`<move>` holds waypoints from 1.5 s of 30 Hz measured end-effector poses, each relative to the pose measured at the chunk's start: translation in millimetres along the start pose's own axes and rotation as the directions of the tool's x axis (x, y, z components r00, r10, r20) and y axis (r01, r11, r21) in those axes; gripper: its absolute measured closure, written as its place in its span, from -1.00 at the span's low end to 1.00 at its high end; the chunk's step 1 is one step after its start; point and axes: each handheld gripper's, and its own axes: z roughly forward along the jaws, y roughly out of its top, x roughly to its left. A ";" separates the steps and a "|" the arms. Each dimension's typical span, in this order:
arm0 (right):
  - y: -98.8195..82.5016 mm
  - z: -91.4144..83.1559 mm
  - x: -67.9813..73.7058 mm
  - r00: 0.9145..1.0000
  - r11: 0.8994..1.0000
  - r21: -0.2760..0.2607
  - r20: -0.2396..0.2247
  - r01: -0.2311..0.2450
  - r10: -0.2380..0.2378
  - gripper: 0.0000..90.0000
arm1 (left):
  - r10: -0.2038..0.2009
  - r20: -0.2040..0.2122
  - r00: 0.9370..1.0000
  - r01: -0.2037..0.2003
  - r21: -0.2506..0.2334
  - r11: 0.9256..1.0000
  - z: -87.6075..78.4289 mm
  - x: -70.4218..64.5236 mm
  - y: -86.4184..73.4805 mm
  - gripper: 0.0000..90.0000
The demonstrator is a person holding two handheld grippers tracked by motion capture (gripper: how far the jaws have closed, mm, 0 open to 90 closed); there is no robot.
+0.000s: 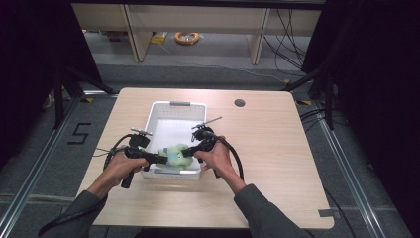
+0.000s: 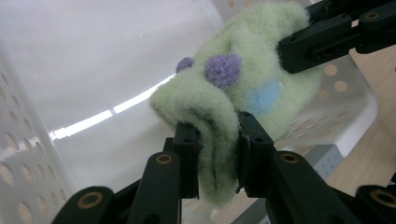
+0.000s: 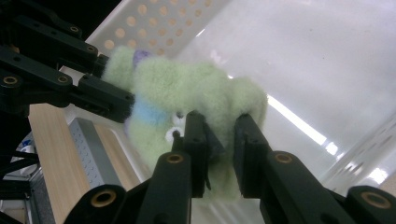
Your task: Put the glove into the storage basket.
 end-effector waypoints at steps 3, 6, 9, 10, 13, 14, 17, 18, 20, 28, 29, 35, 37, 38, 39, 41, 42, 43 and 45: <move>0.3 3.2 -0.5 1.000 1.000 0.002 0.000 0.014 -0.014 0.74 | 0.006 -0.014 1.000 -0.006 0.012 1.000 1.8 0.0 0.4 0.60; -1.1 5.2 0.0 1.000 1.000 0.010 0.006 0.000 0.000 0.73 | 0.027 -0.026 0.999 -0.027 0.032 0.999 1.5 0.7 0.7 0.54; -1.8 6.9 -1.3 1.000 1.000 0.005 0.018 0.007 -0.007 0.73 | 0.040 -0.041 0.998 -0.038 0.041 0.998 0.9 0.0 1.2 0.51; -2.1 7.2 0.0 1.000 1.000 0.009 0.016 -0.010 0.010 0.73 | 0.038 -0.042 0.998 -0.036 0.041 0.999 1.1 0.0 1.3 0.47; -2.5 7.7 -0.7 1.000 1.000 0.009 0.026 0.009 -0.009 0.73 | 0.035 -0.053 0.998 -0.033 0.033 0.999 0.6 0.8 1.9 0.39; -2.9 7.2 -0.5 0.999 1.000 0.021 0.035 -0.005 0.004 0.73 | 0.031 -0.064 0.997 -0.030 0.026 0.999 0.3 0.3 1.9 0.37; -3.1 8.3 -2.0 0.999 1.000 0.024 0.042 0.007 -0.008 0.71 | 0.033 -0.073 0.997 -0.032 0.010 0.999 -1.7 -2.2 3.2 0.34; -3.3 7.9 -0.8 0.999 1.000 0.028 0.044 -0.013 0.012 0.70 | 0.033 -0.073 0.997 -0.032 0.010 0.999 -1.7 -2.2 3.2 0.33; -2.9 7.8 -2.3 0.999 1.000 0.024 0.054 0.002 -0.003 0.68 | 0.038 -0.080 0.996 -0.039 -0.012 0.999 -5.0 -5.1 5.2 0.28; -0.7 5.7 3.4 0.995 0.999 0.042 0.096 0.005 -0.009 0.56 | 0.059 -0.071 0.996 -0.063 -0.052 0.997 -15.2 -15.6 8.7 0.20; -0.3 5.0 4.5 0.995 0.999 0.046 0.103 0.007 -0.012 0.53 | 0.060 -0.073 0.996 -0.065 -0.068 0.996 -16.3 -19.3 8.8 0.20; 3.3 -1.6 5.1 0.990 0.999 0.029 0.133 0.044 -0.048 0.39 | 0.076 -0.062 0.995 -0.080 -0.061 0.995 -17.3 -25.0 9.0 0.19; 4.9 -6.4 7.5 0.988 0.999 0.022 0.147 0.045 -0.048 0.37 | 0.078 -0.054 0.995 -0.082 -0.070 0.994 -17.6 -26.9 8.7 0.19; 5.5 -8.1 8.8 0.987 0.999 0.028 0.155 0.041 -0.045 0.36 | 0.077 -0.052 0.996 -0.081 -0.079 0.994 -18.2 -28.2 8.7 0.19; 6.3 -10.4 9.8 0.986 0.998 0.022 0.158 0.052 -0.055 0.35 | 0.079 -0.053 0.996 -0.083 -0.089 0.993 -18.6 -29.4 8.6 0.19; 7.3 -14.1 12.3 0.987 0.999 0.015 0.155 0.051 -0.052 0.32 | 0.081 -0.051 0.995 -0.085 -0.088 0.992 -19.7 -31.6 9.1 0.18; 7.6 -15.8 13.2 0.987 0.998 0.009 0.149 0.056 -0.056 0.31 | 0.088 -0.056 0.995 -0.093 -0.090 0.992 -20.0 -32.5 9.1 0.17; 7.8 -17.7 14.4 0.988 0.998 0.008 0.144 0.056 -0.057 0.31 | 0.093 -0.061 0.994 -0.098 -0.089 0.991 -20.3 -33.0 9.2 0.15; 7.6 -21.8 15.0 0.986 0.996 -0.015 0.140 0.093 -0.090 0.28 | 0.091 -0.063 0.994 -0.097 -0.090 0.991 -20.6 -33.5 9.3 0.11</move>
